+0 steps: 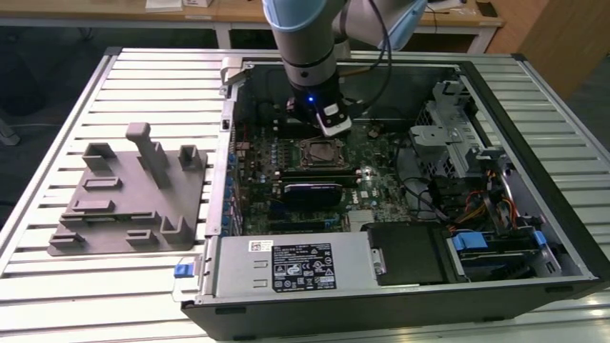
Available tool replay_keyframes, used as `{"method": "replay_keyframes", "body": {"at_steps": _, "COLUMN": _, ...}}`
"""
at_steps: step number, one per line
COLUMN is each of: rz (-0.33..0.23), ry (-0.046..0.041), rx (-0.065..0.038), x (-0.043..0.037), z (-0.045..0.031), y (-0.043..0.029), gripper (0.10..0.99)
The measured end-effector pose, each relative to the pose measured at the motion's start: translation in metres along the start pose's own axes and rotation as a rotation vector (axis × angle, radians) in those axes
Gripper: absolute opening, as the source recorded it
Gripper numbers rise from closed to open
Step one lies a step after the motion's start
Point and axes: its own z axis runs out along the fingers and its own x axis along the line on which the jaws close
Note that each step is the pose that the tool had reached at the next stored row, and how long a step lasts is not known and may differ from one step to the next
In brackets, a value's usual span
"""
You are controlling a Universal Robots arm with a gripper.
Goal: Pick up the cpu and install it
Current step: 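Install the first cpu locking lever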
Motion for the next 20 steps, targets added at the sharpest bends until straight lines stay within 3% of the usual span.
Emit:
{"method": "replay_keyframes", "body": {"at_steps": 10, "rz": 0.048, "ry": -0.0137, "rx": 0.009, "x": 0.0021, "z": 0.0065, "y": 0.0021, "gripper": 0.106}}
{"method": "replay_keyframes", "body": {"at_steps": 20, "rz": 0.067, "ry": -0.0189, "rx": 0.012, "x": 0.0022, "z": 0.0078, "y": 0.001, "gripper": 0.106}}
